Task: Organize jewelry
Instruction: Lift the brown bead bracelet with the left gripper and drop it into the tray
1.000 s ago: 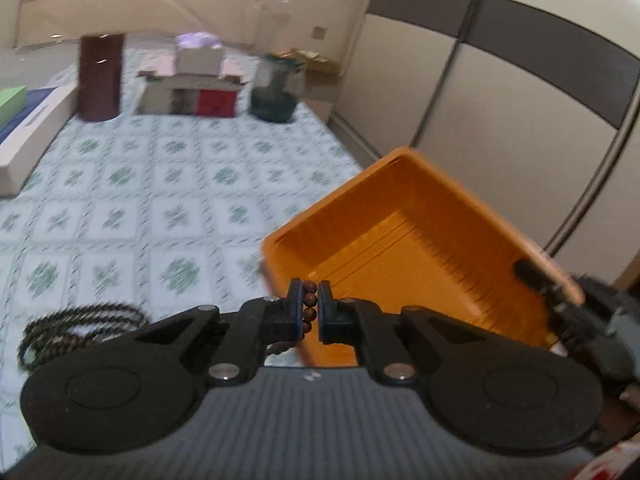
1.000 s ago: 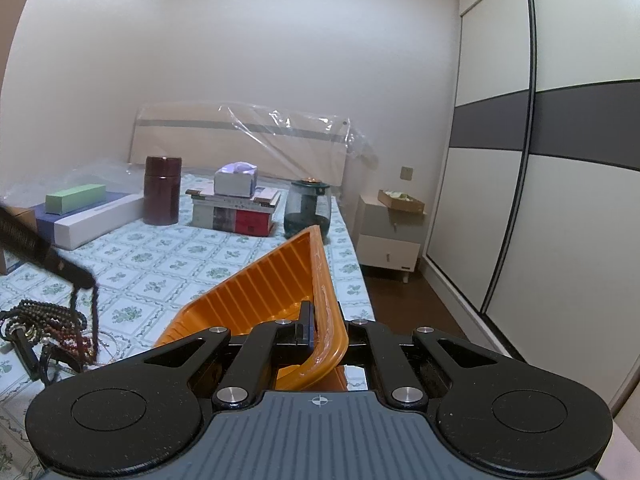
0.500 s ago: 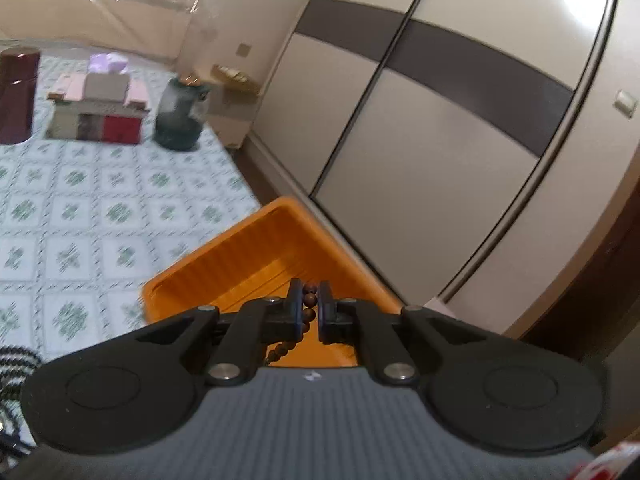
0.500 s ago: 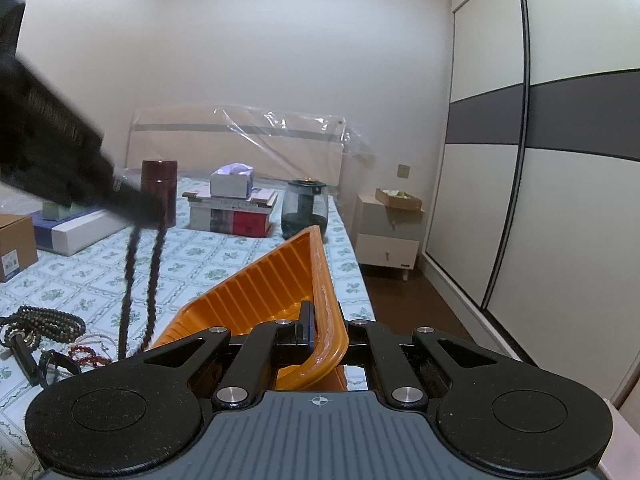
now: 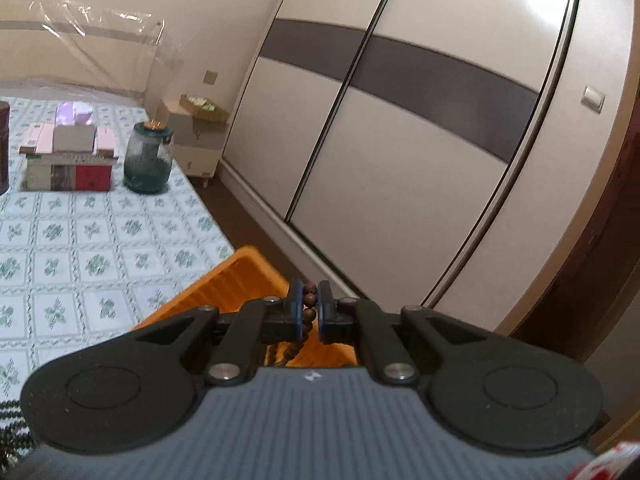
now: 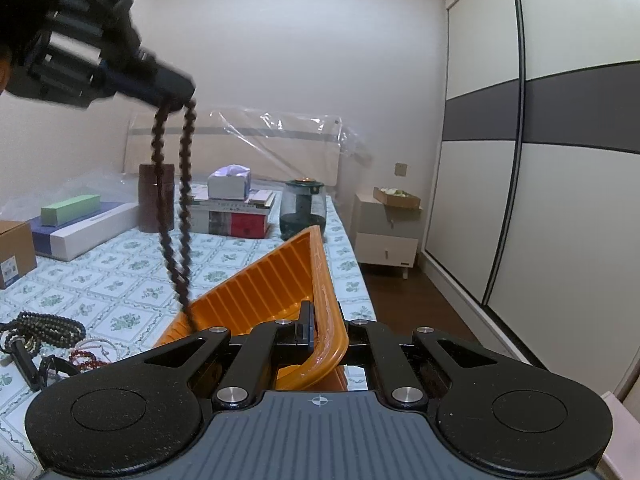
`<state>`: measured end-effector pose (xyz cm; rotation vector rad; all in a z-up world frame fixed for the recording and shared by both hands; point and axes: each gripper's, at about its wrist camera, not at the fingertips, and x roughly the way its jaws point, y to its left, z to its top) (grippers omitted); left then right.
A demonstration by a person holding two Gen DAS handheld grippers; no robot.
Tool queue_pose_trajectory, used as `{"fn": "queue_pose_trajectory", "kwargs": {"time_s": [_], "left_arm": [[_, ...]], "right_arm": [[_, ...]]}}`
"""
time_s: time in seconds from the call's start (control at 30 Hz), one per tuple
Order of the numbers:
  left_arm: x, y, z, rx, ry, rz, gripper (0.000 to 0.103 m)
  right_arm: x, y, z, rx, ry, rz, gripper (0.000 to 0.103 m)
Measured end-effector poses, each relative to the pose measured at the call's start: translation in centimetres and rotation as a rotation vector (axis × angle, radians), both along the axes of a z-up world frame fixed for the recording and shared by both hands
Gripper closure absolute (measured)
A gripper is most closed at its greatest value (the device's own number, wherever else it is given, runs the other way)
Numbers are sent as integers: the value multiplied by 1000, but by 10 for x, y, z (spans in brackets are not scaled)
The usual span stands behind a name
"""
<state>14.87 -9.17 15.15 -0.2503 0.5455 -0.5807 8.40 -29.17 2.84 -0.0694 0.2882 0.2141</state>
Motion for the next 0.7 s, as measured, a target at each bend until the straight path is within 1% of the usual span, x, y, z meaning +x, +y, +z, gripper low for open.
{"fn": "queue_pose_trajectory", "kwargs": {"time_s": [0.27,0.4,0.53,0.7], "left_arm": [[8,0,-53,74,139,16,97],[14,0,-71,78,183,0,97],[18,-4,-74,76,189,-23,97],[20,-9,-68,65,161,-36,96]], "right_arm": [[5,-1,4,16,20,-4,97],[7,1,5,13,22,-2,97],[9,1,3,15,22,-6,97],[10,1,1,16,26,-8,97]]}}
